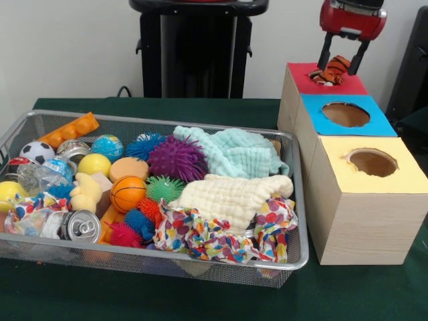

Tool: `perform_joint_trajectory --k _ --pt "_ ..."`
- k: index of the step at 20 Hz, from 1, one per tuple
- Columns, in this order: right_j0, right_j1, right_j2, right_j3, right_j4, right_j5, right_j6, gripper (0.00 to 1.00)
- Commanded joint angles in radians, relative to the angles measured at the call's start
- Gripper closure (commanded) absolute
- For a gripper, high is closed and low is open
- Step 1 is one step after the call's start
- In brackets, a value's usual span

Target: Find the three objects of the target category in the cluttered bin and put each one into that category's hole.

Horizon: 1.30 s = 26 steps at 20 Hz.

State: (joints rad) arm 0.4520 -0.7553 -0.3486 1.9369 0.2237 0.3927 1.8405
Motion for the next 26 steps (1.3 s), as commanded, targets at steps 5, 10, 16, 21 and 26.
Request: perform_joint_trajectory --k 5,10,16,21,26 --pt "-0.014 0.021 -0.089 -0.16 -0.101 0.157 0.118 0.0" --pt "-0.045 0.018 -0.062 -0.16 -0.097 0.214 0.113 0.0" --pt "-0.082 0.037 -0.084 -0.244 -0.153 0.205 0.057 0.0" --pt "-0.185 0.036 -0.049 -0.273 -0.227 0.115 -0.032 0.0" --pt "-0.25 0.013 -0.008 -0.24 -0.269 0.091 -0.031 0.0"
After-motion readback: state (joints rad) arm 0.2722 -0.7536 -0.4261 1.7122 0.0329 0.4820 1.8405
